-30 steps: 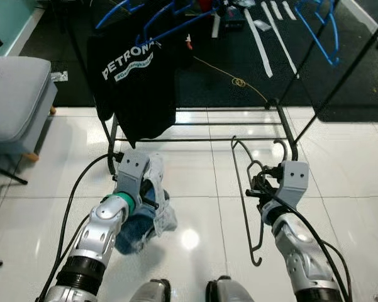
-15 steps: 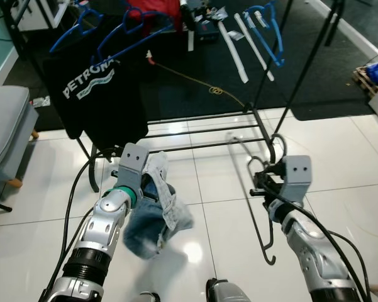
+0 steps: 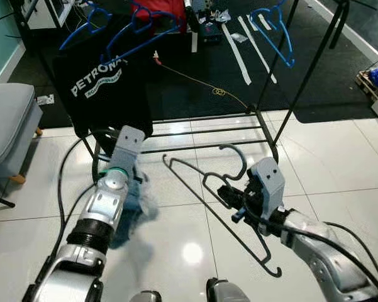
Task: Hang hanger
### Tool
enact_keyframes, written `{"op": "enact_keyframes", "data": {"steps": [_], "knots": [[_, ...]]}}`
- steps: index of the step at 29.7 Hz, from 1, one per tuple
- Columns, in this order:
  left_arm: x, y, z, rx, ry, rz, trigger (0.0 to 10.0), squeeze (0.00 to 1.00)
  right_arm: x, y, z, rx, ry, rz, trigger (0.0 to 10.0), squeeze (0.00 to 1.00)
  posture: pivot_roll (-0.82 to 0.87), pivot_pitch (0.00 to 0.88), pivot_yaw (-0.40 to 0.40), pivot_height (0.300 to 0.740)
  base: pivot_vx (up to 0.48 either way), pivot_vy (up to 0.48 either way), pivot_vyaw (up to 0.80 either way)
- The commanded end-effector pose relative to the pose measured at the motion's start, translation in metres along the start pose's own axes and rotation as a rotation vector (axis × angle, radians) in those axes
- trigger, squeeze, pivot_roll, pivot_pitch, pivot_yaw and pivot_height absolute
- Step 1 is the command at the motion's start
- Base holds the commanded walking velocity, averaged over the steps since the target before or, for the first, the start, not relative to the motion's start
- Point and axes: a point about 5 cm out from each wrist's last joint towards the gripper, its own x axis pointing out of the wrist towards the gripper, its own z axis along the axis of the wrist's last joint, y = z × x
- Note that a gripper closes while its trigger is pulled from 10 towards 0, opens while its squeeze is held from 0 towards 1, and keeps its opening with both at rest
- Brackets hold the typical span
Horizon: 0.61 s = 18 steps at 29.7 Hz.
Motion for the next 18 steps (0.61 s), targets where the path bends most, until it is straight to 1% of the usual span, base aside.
{"op": "enact_keyframes", "data": {"steps": [1,2,3,4,7,8,9,11,17,18], "knots": [[0.001,0.005,0.0,0.045,0.014,0.054,10.0,0.0,-0.002,0.006,0.001,0.01,0.003,0.05,10.0,0.0,-0.06,0.085,0.059,0.74,0.0,0.0,0.0],[0.002,0.007,0.002,0.065,0.014,0.078,10.0,0.0,-0.004,0.007,0.001,0.006,0.011,0.072,10.0,0.0,-0.06,0.085,0.059,0.74,0.0,0.0,0.0],[0.002,0.007,0.002,0.065,0.014,0.078,10.0,0.0,-0.004,0.007,0.001,0.006,0.011,0.072,10.0,0.0,-0.06,0.085,0.059,0.74,0.0,0.0,0.0],[0.003,0.008,0.005,0.088,0.019,0.108,10.0,0.0,-0.008,0.009,0.003,0.007,0.02,0.114,10.0,0.0,-0.06,0.085,0.064,0.74,0.0,0.0,0.0],[0.004,0.009,0.006,0.099,0.025,0.125,10.0,0.0,-0.012,0.01,0.004,0.013,0.02,0.143,10.0,0.0,-0.06,0.085,0.065,0.74,0.0,0.0,0.0],[0.005,0.01,0.008,0.11,0.034,0.147,10.0,0.0,-0.015,0.013,0.008,0.031,0.011,0.181,10.0,0.0,-0.06,0.086,0.068,0.74,0.0,0.0,0.0],[0.005,0.01,0.008,0.11,0.034,0.147,10.0,0.0,-0.015,0.013,0.008,0.031,0.011,0.181,10.0,0.0,-0.06,0.086,0.068,0.74,0.0,0.0,0.0],[0.006,0.012,0.01,0.13,0.053,0.177,10.0,0.0,-0.02,0.016,0.011,0.054,-0.002,0.224,10.0,0.0,-0.06,0.086,0.07,0.74,0.0,0.0,0.0],[0.007,0.012,0.015,0.147,0.097,0.189,10.0,0.0,-0.022,0.022,0.013,0.088,-0.012,0.277,10.0,0.0,-0.06,0.087,0.074,0.74,0.0,0.0,0.0],[0.006,0.013,0.02,0.153,0.112,0.191,10.0,0.0,-0.021,0.024,0.011,0.097,0.0,0.296,10.0,0.0,-0.06,0.087,0.076,0.74,0.0,0.0,0.0]]}}
